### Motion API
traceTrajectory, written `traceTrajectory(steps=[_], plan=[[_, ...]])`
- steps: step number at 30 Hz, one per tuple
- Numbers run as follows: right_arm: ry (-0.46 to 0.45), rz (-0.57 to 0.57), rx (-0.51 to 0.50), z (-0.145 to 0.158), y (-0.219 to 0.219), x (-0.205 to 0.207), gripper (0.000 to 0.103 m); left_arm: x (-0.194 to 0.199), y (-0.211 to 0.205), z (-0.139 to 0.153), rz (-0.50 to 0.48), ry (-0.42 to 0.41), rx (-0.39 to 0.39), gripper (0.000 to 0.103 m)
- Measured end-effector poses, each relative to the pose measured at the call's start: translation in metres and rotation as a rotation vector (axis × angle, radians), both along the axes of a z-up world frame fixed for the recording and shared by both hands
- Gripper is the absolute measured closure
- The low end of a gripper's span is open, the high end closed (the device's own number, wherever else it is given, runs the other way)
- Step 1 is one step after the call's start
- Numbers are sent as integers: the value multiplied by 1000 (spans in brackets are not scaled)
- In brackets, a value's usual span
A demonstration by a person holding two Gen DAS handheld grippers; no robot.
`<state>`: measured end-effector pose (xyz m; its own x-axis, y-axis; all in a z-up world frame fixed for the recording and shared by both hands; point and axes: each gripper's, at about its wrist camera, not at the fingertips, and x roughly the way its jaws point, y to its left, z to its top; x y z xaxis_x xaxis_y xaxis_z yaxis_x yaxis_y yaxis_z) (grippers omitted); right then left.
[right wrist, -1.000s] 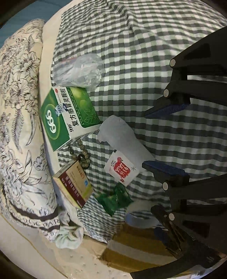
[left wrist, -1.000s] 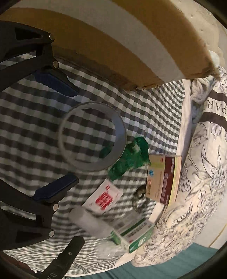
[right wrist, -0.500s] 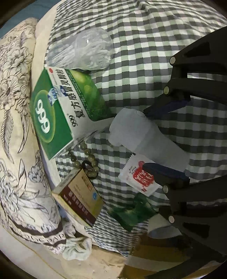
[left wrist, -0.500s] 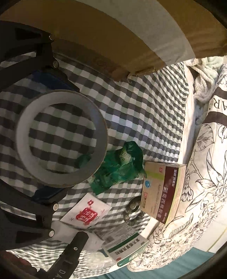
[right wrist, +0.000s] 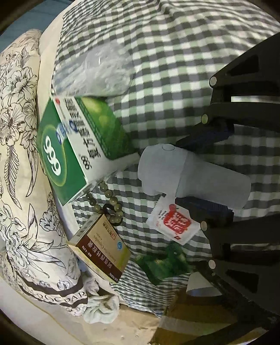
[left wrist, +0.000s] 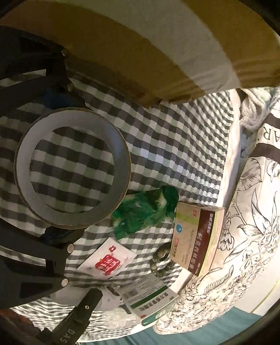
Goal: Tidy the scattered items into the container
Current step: 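Carry the tape roll and white item over the cardboard box and open both tools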
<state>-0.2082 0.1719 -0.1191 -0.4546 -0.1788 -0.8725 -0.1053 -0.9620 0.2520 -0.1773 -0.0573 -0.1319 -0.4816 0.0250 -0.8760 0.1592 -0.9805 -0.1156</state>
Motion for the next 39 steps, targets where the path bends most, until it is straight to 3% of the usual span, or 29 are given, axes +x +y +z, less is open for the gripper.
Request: traceTrajectory(steps=[12, 24, 39], plan=[[54, 18, 7, 39, 10, 51, 59, 44, 5, 49, -10, 81, -17, 19], [158, 15, -1, 96, 18, 106, 59, 91, 8, 103, -8, 176, -29, 19], [233, 36, -7, 128, 13, 160, 59, 140, -4, 135, 13, 246, -34, 19]])
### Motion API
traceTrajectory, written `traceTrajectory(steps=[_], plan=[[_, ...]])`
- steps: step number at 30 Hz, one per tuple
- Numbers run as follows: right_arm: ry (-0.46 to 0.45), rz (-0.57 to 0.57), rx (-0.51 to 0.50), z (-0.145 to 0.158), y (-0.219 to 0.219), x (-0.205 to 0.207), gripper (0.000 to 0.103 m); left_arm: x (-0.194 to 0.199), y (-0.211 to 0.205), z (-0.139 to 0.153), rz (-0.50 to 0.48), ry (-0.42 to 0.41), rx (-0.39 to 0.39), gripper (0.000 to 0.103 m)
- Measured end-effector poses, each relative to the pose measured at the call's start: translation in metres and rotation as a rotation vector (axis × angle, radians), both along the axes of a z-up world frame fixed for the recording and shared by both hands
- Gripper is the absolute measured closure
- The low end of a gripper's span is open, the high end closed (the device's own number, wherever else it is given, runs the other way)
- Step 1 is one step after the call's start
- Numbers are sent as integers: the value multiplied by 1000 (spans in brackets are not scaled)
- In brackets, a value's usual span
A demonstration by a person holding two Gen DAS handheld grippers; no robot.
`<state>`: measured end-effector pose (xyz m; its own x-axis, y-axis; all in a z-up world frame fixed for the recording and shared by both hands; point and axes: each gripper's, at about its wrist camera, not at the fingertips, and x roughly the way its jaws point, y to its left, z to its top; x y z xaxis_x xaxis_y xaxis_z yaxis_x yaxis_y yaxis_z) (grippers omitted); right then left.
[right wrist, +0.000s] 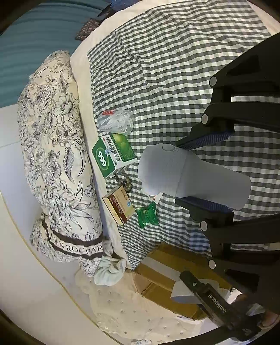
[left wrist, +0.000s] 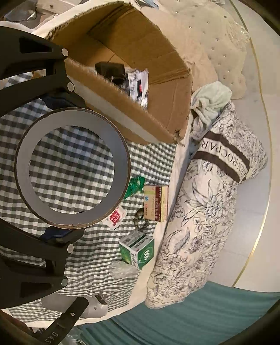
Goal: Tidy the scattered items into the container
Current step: 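Carry the tape roll and white item over the cardboard box and open both tools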
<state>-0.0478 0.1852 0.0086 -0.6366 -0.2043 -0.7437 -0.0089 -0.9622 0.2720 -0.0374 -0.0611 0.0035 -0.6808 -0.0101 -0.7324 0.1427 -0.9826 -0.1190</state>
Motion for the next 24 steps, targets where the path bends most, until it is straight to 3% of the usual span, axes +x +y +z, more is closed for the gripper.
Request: traceTrajectory(steps=[15, 24], plan=[[56, 106, 4, 30, -59, 12, 58, 23, -82, 39, 128, 57, -4, 19], [80, 234, -8, 46, -138, 7, 58, 26, -143, 40, 195, 28, -10, 19]])
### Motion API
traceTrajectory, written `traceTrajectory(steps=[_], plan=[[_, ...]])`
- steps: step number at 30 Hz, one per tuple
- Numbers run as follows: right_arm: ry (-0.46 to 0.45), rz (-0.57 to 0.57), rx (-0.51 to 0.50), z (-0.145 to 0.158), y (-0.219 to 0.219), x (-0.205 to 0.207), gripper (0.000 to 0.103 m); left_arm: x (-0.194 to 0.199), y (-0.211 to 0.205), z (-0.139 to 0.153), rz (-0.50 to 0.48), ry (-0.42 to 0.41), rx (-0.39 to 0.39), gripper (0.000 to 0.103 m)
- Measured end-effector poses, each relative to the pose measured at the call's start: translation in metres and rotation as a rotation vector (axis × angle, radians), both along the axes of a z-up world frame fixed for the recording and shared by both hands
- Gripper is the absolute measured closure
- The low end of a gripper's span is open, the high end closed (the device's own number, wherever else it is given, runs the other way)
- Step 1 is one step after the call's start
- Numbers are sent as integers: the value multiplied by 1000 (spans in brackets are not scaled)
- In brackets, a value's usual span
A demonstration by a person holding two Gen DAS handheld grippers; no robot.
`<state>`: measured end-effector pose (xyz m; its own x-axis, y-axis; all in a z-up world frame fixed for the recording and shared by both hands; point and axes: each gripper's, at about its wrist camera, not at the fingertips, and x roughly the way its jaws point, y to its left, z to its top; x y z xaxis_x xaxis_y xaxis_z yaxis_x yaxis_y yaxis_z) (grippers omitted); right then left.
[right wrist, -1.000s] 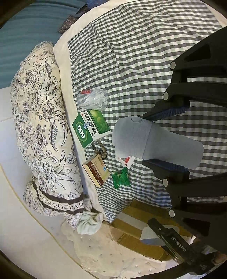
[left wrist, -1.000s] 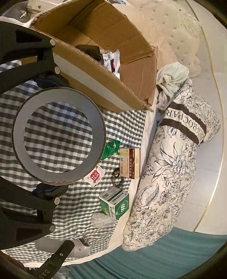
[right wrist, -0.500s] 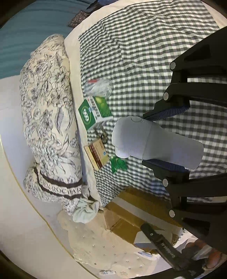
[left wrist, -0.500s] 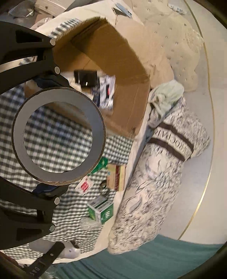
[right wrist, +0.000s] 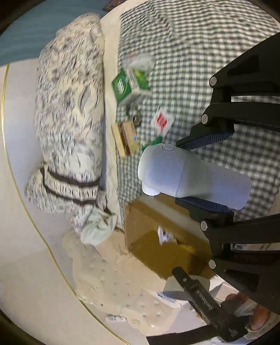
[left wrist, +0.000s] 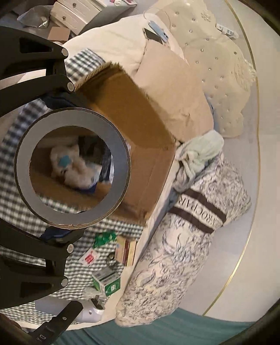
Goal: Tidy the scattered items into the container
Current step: 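Carry the tape roll and white item over the cardboard box and open both tools, then move the left tool to the green packet while the right tool reaches the green medicine box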
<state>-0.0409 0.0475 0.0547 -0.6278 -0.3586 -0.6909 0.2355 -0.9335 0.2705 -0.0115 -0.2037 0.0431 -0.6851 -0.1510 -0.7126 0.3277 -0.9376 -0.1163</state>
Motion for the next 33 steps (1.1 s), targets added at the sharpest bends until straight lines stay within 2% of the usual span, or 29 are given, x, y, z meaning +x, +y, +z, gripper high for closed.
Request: traceTrajectory(steps=[8, 13, 23, 26, 28, 29, 30, 33], plan=[[31, 159, -3, 11, -90, -9, 58, -3, -52, -13, 58, -36, 6, 19], [19, 231, 0, 5, -130, -22, 58, -9, -72, -23, 89, -52, 24, 19], [-37, 263, 18, -20, -161, -55, 58, -35, -83, -42, 94, -88, 36, 19], [-51, 258, 2, -26, -162, -60, 58, -40, -81, -47, 86, -97, 27, 15], [-53, 263, -14, -27, -162, -62, 51, -43, -79, -50, 94, -111, 0, 6], [-50, 260, -15, -27, -161, -62, 41, -44, -78, -51, 97, -114, -8, 5], [-44, 252, -9, -25, -162, -62, 35, -45, -78, -52, 97, -115, -5, 5], [-31, 242, -10, -23, -159, -63, 36, -45, -77, -53, 94, -116, 17, 5]])
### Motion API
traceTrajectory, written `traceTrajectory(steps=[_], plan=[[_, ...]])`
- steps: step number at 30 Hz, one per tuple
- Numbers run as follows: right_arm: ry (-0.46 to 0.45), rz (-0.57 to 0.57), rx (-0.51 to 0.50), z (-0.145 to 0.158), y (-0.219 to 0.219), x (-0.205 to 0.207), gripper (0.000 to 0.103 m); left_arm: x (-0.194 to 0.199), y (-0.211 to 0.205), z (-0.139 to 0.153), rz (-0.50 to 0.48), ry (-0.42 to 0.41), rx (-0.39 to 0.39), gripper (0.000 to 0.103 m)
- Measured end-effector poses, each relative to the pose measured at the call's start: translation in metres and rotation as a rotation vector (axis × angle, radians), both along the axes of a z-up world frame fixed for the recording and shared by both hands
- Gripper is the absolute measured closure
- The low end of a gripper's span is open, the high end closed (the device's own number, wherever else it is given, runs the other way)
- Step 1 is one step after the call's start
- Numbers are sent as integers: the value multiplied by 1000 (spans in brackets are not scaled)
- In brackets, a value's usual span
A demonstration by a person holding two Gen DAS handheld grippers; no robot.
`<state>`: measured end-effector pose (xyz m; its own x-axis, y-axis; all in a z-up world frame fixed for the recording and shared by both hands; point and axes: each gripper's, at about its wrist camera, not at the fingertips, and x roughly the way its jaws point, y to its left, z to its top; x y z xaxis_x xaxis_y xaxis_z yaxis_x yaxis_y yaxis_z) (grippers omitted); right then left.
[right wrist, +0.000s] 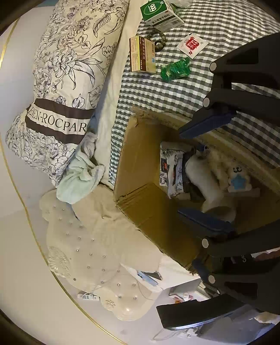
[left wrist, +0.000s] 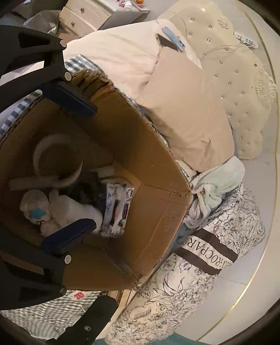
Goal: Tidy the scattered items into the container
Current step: 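Move the left tool to the green packet while the right tool reaches the green medicine box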
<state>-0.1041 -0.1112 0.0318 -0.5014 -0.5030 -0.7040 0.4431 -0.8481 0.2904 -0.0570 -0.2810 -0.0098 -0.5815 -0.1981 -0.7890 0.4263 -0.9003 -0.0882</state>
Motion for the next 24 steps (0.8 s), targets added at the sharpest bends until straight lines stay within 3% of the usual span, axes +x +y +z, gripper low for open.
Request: traceTrajectory(steps=[11, 24], plan=[[-19, -64, -24, -1, 42, -2, 36, -5, 37, 8, -48, 0, -20, 5], [-46, -328, 0, -24, 183, -18, 35, -40, 141, 10, -225, 11, -45, 5]])
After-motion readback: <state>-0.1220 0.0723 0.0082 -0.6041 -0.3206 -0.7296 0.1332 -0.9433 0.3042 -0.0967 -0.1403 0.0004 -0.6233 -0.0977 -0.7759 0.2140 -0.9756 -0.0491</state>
